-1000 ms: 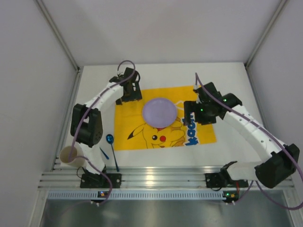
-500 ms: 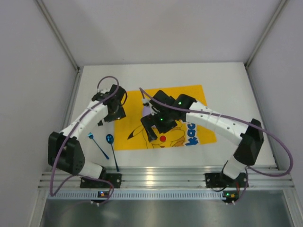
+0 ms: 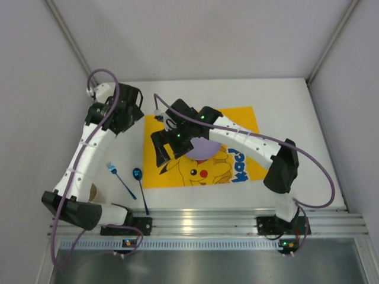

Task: Set the dinner table for one person

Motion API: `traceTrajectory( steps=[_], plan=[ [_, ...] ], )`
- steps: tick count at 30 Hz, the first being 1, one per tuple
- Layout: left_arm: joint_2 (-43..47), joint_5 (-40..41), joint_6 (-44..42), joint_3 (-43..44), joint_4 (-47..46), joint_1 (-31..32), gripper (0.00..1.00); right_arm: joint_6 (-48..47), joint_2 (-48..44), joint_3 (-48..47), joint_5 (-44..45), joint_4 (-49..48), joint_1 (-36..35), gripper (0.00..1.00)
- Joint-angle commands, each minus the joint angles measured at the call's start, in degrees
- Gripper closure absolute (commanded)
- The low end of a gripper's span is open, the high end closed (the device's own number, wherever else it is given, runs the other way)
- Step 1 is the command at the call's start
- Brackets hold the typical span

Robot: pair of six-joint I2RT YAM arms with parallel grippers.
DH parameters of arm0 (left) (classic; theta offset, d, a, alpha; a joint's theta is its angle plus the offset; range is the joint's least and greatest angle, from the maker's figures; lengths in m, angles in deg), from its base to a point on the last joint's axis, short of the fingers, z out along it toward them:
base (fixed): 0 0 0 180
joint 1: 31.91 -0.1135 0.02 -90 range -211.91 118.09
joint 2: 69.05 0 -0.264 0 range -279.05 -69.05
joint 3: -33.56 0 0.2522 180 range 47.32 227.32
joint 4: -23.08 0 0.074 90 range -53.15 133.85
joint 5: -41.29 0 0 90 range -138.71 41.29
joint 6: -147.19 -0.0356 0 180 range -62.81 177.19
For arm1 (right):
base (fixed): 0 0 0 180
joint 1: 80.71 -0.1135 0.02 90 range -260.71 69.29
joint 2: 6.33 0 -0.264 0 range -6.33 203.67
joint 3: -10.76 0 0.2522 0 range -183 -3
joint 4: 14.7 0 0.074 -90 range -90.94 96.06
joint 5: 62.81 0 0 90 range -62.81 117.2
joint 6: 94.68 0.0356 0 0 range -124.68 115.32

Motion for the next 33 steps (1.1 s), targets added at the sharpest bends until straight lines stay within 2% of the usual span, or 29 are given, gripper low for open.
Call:
traceTrajectory(
  steps=[1,2,4,5,10,15,20,23,33],
  plan=[
    [7.02,-1.79,8.62,-10.8,17.91,-1.21,0.04,2.21,-1.26,0.94,-0.16,-1.09,3.35,0.0],
    [11.22,-2.24,9.85,-12.59,17.91,-1.99,0.04,2.21,-2.05,2.0,0.02,-1.09,4.14,0.0],
    [13.89,-2.15,8.81,-17.41,17.91,-4.36,0.02,2.38,-3.11,5.86,-0.33,-1.08,6.86,0.0],
    [15.81,-2.85,7.07,-18.92,17.91,-9.07,0.02,2.21,-4.16,7.1,-1.03,-1.09,7.74,0.0],
    [16.01,-3.29,3.01,-23.67,16.85,-22.54,0.02,-0.43,-7.59,15.19,-1.3,-1.52,11.88,0.0],
    [19.51,-9.96,-1.3,-30.26,11.41,-30.73,0.02,-1.92,-10.14,20.72,-1.3,-1.52,13.99,0.0],
    [23.74,-11.11,-4.98,-35.45,10.1,-38.1,0.02,-2.36,-13.65,25.56,-1.03,-1.53,14.96,0.0],
    [25.67,-13.04,-7.27,-38.09,7.64,-41.28,0.02,-2.98,-15.41,28.55,-0.77,-1.53,15.4,0.0],
    [23.58,-17.7,-8.07,-43.63,-2.91,-42.95,0.02,-3.51,-17.0,32.34,0.11,-1.44,16.63,0.0]
  ],
)
